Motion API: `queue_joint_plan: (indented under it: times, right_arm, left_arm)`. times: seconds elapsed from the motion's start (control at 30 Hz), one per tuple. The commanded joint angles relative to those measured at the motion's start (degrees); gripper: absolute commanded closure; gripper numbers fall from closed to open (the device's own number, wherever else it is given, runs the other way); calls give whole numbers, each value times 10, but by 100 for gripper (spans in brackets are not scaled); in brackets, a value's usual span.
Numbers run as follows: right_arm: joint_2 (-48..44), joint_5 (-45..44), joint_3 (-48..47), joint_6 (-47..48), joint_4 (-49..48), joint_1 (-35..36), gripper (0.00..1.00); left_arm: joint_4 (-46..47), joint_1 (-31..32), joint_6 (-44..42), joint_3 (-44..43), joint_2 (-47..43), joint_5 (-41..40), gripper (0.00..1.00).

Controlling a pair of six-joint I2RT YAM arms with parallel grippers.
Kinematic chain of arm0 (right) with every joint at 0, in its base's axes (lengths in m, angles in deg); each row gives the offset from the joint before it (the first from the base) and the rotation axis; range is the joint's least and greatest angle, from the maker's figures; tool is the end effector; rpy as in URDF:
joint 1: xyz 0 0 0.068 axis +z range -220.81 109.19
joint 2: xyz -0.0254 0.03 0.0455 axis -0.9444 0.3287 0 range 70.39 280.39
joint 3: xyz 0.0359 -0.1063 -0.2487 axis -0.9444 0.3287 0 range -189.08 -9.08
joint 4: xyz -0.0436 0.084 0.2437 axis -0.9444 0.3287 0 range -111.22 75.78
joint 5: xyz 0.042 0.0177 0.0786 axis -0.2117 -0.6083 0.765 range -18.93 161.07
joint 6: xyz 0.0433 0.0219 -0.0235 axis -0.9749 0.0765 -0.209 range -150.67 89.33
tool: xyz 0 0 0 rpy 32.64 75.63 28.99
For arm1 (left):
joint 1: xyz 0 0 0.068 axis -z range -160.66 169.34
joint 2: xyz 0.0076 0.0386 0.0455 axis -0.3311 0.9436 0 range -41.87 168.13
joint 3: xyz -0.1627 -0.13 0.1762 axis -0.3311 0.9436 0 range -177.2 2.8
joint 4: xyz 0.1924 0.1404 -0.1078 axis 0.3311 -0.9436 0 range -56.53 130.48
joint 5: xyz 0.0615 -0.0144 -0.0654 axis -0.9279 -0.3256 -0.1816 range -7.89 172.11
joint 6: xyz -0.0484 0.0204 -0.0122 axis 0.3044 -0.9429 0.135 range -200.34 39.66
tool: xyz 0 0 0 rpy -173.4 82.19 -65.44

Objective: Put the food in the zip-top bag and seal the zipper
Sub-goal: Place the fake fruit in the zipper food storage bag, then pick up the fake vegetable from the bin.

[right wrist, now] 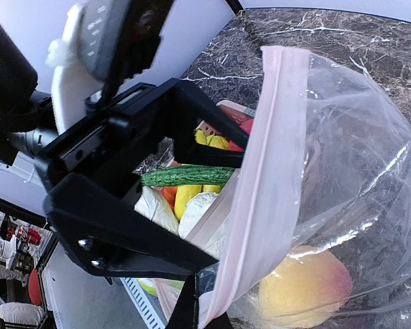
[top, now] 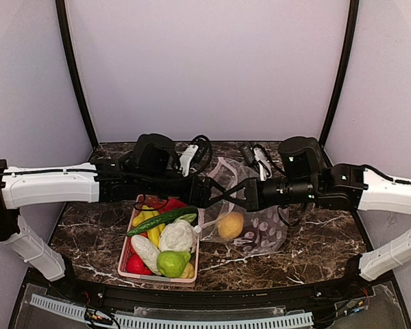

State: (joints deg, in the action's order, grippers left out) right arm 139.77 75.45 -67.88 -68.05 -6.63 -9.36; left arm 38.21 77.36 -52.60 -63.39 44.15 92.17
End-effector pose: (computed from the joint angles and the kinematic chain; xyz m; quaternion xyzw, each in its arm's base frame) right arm 0.1305 0.2454 0.3280 -0.1959 0.8207 0.4279 0.3240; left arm 0.1818 -0.3032 0.3092 0.2631 0.7848 -0.4319 0.3582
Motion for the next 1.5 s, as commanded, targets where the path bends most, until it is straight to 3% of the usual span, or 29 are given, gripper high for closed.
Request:
queue_joint_plan:
  times: [0.0,0.2,0.37,0.47,0.57,0.7,1.47]
  right_arm:
    - [-6,-58,12,-10,-18,-18,100]
    - [-8,-58,14,-11,-15,-21,100]
    - [-9,-56,16,-10,-14,-24,100]
    - [-10,-54,18,-10,-14,-25,100]
    - [-13,-54,20,-10,-13,-27,100]
    - [-17,-54,22,-9,-11,-30,100]
    - [-2,-46,10,-5,-13,-30,100]
  left_arm:
    - [-69,14,-97,-2,-89,101,7]
    - [-154,6,-133,37,-171,63,3]
    - [-215,-64,-107,81,-219,55,2]
    - [-273,-97,-100,90,-218,2,5]
    - [-321,-99,-105,93,-207,-36,19]
    - [-338,-100,-102,107,-205,-61,30]
    - [-336,-101,-97,144,-177,-53,46]
